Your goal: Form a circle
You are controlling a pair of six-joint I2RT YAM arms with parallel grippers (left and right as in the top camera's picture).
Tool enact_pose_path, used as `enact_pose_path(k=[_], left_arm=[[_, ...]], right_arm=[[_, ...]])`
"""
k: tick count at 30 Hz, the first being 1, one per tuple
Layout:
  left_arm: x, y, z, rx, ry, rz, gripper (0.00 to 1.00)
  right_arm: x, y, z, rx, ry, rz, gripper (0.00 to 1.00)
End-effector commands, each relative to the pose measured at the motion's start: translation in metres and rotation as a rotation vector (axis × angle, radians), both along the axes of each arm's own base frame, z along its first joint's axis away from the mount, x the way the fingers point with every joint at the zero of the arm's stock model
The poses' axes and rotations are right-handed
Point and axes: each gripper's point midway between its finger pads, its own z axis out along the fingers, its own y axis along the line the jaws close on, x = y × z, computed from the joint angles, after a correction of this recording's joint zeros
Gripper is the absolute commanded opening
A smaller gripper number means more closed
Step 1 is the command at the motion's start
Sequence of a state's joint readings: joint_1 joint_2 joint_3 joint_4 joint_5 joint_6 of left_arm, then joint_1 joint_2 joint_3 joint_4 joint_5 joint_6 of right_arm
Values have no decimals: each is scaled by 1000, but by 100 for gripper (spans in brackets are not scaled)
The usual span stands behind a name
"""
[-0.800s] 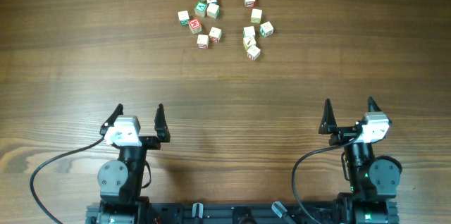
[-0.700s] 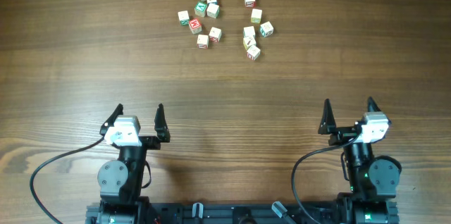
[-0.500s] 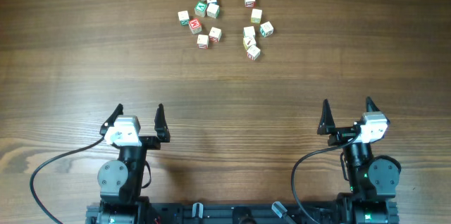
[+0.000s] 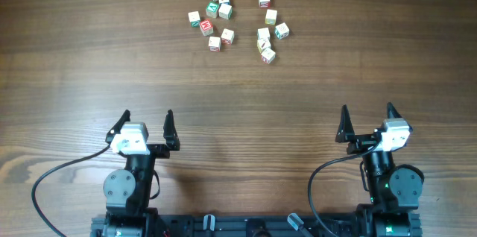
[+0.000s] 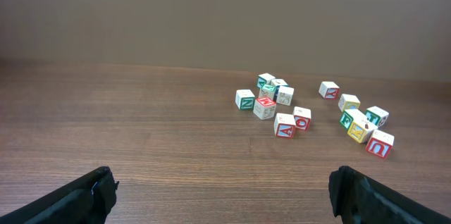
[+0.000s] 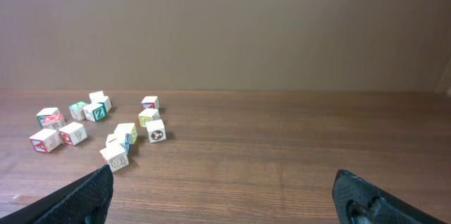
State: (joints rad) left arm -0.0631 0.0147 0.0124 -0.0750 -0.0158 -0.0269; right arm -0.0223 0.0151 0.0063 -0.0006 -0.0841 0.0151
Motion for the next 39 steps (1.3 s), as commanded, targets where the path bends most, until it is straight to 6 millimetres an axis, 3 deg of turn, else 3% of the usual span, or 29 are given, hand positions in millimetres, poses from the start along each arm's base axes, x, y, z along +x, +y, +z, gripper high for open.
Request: enact_pose_path(k=[1, 39], left_arm=[[0, -1, -2, 19, -2, -10, 100], [0, 3, 1, 32, -13, 13, 100]], right_arm=[[0, -1, -1, 13, 2, -10, 100], [0, -1, -1, 13, 2, -10, 100]])
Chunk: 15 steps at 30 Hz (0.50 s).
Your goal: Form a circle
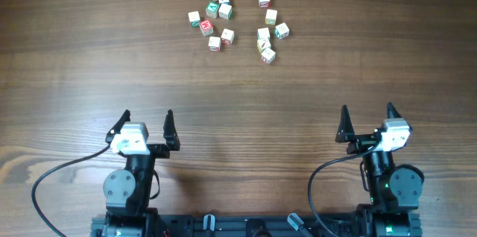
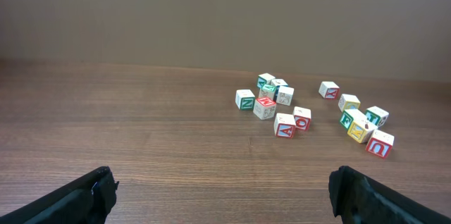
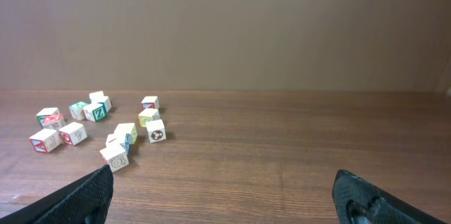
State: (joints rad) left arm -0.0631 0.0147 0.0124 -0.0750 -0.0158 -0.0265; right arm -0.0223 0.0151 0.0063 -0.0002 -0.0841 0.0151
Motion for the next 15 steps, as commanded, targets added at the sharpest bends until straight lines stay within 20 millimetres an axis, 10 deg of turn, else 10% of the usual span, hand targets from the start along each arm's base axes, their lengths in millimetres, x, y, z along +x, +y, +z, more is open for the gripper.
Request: enact_pose_path(k=[1, 15], left_arm=[[1, 10, 5, 54, -28, 50, 100], [1, 2, 7, 43, -39, 9, 100]], right_arm=[[0, -1, -1, 13, 2, -10, 100], [0, -1, -1, 13, 2, -10, 100]])
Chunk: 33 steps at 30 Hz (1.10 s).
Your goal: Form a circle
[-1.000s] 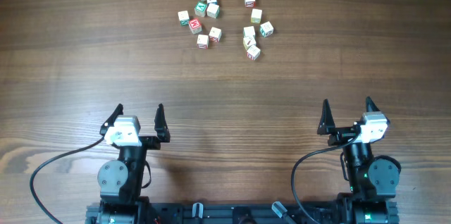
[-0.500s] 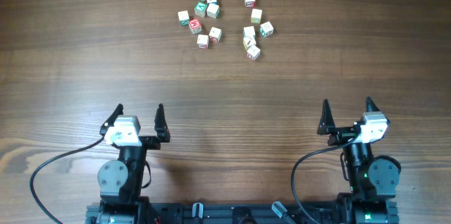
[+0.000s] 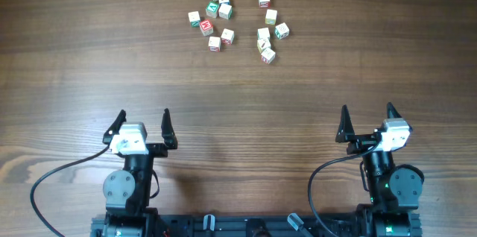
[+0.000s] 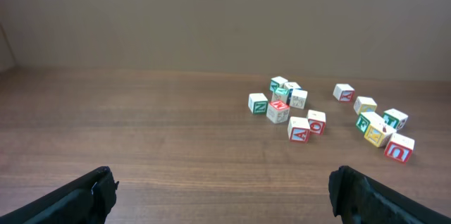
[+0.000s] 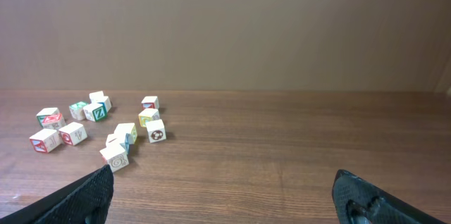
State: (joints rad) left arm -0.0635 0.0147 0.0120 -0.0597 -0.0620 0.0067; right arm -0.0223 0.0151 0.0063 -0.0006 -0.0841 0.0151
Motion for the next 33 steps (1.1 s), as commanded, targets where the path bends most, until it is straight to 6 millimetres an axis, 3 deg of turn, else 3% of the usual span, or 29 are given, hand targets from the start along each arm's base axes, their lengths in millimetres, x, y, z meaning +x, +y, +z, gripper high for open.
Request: enact_pose_path(k=[1, 3, 4, 6, 10, 13, 17, 21, 26, 29, 33], left_arm=[[-1, -19, 11, 4, -51, -114, 100], [-9, -48, 26, -99, -66, -286, 100], [-11, -52, 33, -169, -62, -309, 100], [-14, -55, 49, -218, -72, -326, 100], [-16, -55, 99, -223, -117, -334, 100], [-3, -56, 147, -219, -188, -343, 100], [14, -58, 194, -210, -260, -355, 100], [18, -59, 252, -195, -376, -374, 100], [22, -61, 306, -199, -516, -406, 100], [24, -71, 328, -205, -555, -473, 100], [44, -79, 324, -230, -502, -522, 100]], right_arm=[[0, -1, -1, 14, 2, -10, 100], [0, -1, -1, 13, 2, -10, 100], [0, -1, -1, 13, 2, -10, 100], [0, -1, -1, 13, 2, -10, 100], [0, -1, -1, 14, 2, -10, 100], [0, -1, -1, 13, 2, -10, 100], [0, -1, -1, 13, 2, -10, 100], [0, -1, -1, 14, 2, -10, 100], [0, -1, -1, 13, 2, -10, 100], [0, -1, -1, 14, 2, -10, 100], [0, -1, -1, 13, 2, -10, 100]])
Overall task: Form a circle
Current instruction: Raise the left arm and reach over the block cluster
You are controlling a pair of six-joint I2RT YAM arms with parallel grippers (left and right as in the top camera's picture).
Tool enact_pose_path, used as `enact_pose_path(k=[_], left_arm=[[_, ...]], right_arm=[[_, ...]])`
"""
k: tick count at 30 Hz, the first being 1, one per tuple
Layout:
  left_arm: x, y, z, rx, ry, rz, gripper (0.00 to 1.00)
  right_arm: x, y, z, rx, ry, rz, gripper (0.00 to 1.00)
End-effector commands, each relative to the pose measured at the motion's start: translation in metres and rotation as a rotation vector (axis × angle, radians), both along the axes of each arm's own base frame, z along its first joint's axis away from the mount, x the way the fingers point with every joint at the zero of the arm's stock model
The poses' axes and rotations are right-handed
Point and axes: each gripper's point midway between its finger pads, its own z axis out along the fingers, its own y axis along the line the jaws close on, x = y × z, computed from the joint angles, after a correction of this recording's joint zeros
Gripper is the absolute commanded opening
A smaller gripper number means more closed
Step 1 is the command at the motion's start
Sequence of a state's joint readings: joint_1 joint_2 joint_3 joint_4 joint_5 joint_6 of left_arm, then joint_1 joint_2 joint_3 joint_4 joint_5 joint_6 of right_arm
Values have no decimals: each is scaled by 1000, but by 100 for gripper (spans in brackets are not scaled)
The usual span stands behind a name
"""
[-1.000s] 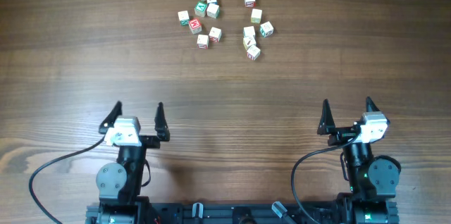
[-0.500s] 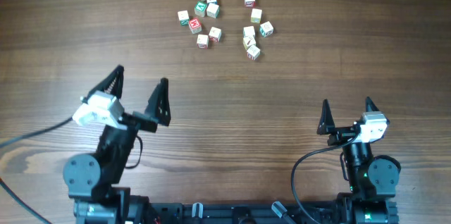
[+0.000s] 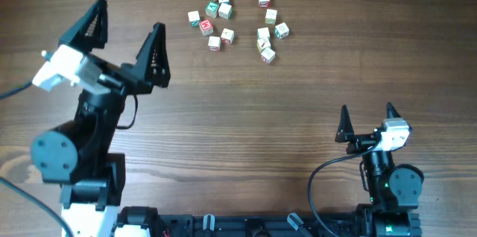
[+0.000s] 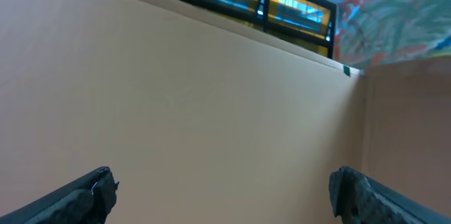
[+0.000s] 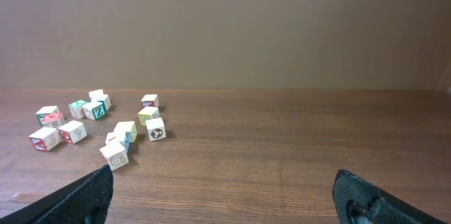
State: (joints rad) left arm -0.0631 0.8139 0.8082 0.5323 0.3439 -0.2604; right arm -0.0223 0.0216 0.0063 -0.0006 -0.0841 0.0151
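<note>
Several small lettered cubes lie at the far middle of the table in two loose clusters, a left cluster (image 3: 212, 15) and a right cluster (image 3: 267, 28). The right wrist view shows them at its left, the nearest cube (image 5: 115, 155) with a spiral on it. My left gripper (image 3: 127, 22) is raised high over the table's left half, open and empty, left of the cubes. Its wrist camera looks at a wall, with the left gripper (image 4: 223, 180) holding nothing. My right gripper (image 3: 367, 114) rests open at the near right, shown as the right gripper (image 5: 224, 182) far from the cubes.
The wooden table (image 3: 313, 80) carries only the cubes. A beige wall (image 4: 211, 97) with lit windows fills the left wrist view. The arm bases and cables sit along the near edge (image 3: 246, 226).
My left arm has risen from its rest at the near left and now stands high over the left half of the table. Its camera now faces the wall. The cubes and right arm are unchanged.
Both grippers rested open at the near edge with the cubes scattered far off. Then the left wrist view shifted slightly, the cubes sitting further right in it. Now the left arm is raised high and still open; the cubes have not moved.
</note>
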Motion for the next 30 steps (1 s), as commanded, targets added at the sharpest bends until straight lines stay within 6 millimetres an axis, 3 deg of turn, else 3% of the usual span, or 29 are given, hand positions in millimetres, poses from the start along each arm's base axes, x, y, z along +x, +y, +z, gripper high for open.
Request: enact_pose_path(k=[1, 15, 21, 30], left_arm=[[12, -12, 0, 5, 36, -88, 100], [78, -47, 10, 73, 249, -270, 100], [85, -54, 11, 74, 256, -287, 100], [110, -68, -17, 80, 331, -322, 100]], right_arm=[[0, -1, 1, 13, -5, -10, 100], [0, -1, 1, 13, -5, -10, 100], [0, -1, 1, 13, -5, -10, 100], [0, -1, 1, 13, -5, -10, 100]])
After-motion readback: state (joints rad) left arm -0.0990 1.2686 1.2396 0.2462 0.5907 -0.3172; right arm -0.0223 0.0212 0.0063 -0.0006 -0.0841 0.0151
